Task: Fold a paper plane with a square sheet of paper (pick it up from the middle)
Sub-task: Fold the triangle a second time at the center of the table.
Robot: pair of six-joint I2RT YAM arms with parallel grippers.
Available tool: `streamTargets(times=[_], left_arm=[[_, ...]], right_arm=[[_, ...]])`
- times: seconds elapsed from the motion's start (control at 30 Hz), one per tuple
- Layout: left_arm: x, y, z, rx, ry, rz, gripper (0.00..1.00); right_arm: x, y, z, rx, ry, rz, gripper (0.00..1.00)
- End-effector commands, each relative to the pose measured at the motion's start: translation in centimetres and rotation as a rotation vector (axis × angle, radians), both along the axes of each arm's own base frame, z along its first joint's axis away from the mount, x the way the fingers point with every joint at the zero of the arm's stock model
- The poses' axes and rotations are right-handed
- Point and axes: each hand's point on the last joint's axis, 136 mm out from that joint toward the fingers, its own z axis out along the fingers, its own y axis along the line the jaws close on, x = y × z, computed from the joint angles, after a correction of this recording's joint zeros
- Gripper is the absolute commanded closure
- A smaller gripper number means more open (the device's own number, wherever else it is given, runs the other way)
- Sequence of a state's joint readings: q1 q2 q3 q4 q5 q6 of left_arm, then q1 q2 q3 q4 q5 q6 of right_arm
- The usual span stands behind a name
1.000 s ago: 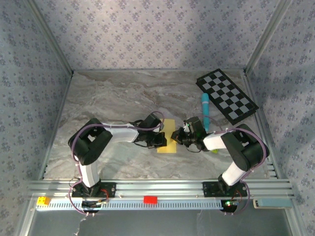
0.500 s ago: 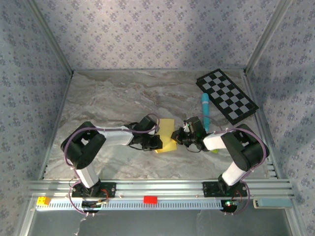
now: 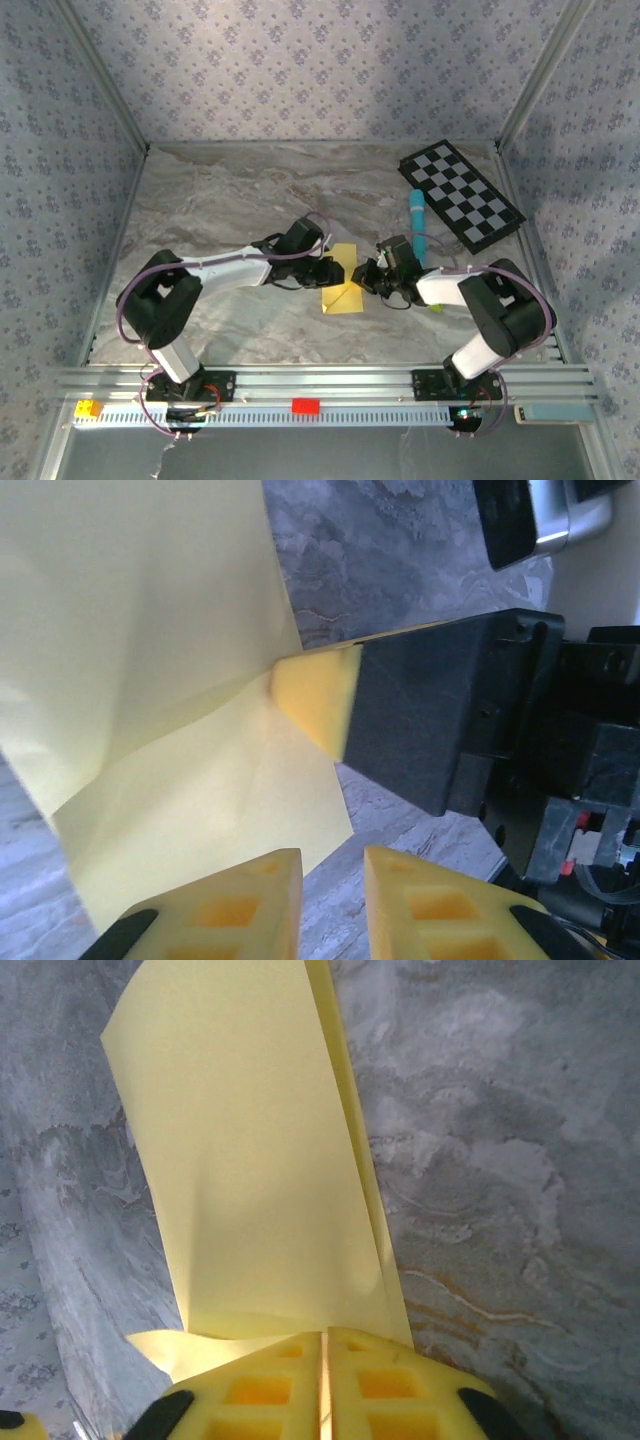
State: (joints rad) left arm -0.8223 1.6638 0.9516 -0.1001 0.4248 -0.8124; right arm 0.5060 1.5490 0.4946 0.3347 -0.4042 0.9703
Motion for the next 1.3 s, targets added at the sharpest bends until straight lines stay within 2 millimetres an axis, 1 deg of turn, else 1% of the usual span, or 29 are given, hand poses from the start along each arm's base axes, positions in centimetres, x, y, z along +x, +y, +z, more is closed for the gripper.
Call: streamTargets(times=[0.0, 0.1, 0.17, 0.3, 0.37, 0.63, 0.83, 1.13, 1.27], left_arm=[[-0.4, 2.9, -1.2, 0.086, 0.006, 0.051, 0.79], [-0.5, 4.5, -2.0, 0.102, 0.026, 0.095, 0.82], [-0.6, 4.6, -2.0, 0.084, 0.031, 0.092, 0.83], [-1.1, 3.2, -1.5, 0.022, 0.051, 0.027, 0.88], [-1.2, 2.8, -1.6, 0.01, 0.058, 0.014, 0.89], [-1.4, 1.7, -2.9, 0.007, 0.093, -0.016, 0.91], [-1.8, 0.4, -3.7, 0.007, 0.106, -0.041, 0.93], [-1.7, -0.3, -4.6, 0.018, 0.118, -0.046, 0.93], [-2.0, -0.5, -5.1, 0.025, 0.128, -0.053, 0.93]], right_arm=[[0.6, 0.0, 1.5, -0.012, -0.053, 0.019, 0.85], [0.3, -0.3, 1.9, -0.024, -0.06, 0.019, 0.8], [0.2, -0.3, 2.2, -0.028, -0.062, 0.024, 0.79], [-0.2, 0.2, 2.4, -0.023, -0.059, 0.046, 0.77], [-0.5, 0.5, 2.3, -0.033, -0.055, 0.062, 0.77], [-0.4, 1.2, 2.9, -0.019, -0.072, 0.062, 0.77], [-0.5, 1.5, 3.2, -0.018, -0.077, 0.064, 0.82], [-1.0, 1.8, 2.9, -0.013, -0.068, 0.077, 0.8], [-0.7, 2.6, 3.2, 0.01, -0.073, 0.102, 0.83]])
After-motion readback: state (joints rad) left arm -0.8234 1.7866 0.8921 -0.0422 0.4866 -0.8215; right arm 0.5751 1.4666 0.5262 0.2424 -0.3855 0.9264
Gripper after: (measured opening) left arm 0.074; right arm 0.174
